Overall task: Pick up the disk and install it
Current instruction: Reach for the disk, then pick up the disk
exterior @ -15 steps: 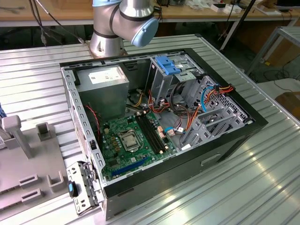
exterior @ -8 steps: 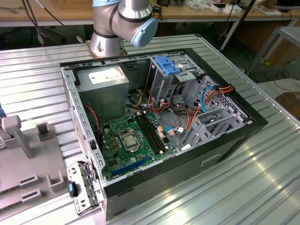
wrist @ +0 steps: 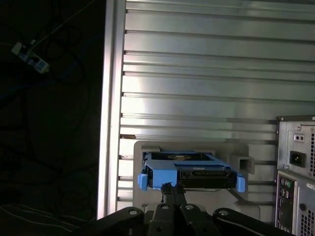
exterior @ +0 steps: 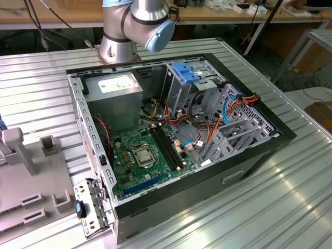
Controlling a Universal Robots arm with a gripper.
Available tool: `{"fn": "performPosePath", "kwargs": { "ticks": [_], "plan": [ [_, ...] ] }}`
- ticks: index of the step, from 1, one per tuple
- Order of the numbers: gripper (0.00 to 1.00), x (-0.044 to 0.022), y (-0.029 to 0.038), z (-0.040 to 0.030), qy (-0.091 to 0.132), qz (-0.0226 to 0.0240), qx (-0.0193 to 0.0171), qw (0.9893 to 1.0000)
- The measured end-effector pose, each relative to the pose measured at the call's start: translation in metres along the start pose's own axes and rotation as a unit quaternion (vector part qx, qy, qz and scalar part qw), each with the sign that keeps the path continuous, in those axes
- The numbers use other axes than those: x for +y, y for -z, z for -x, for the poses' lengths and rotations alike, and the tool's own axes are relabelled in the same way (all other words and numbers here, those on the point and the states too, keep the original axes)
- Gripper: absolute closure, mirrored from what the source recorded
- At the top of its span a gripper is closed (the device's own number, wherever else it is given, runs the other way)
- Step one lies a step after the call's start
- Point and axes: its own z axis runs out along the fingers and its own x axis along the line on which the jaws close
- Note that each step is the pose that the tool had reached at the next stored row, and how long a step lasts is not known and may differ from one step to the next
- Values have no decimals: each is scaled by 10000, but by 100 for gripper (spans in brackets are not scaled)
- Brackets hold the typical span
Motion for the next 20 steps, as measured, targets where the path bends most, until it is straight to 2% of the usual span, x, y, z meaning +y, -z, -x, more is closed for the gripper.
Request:
{"fn": "performPosePath", "kwargs": {
  "ticks": [7, 9, 12, 16, 18, 20],
  "plan": [
    [89, 0, 0, -1, 4, 0, 0, 10000],
    [89, 0, 0, -2, 103, 3, 0, 9999],
    [89, 0, 0, -1, 380, 11, 1, 9993],
    [89, 0, 0, -1, 717, 21, 1, 9974],
    [89, 0, 0, -1, 899, 26, 1, 9959],
    [89, 0, 0, -1, 1122, 33, 2, 9937]
  ]
}}
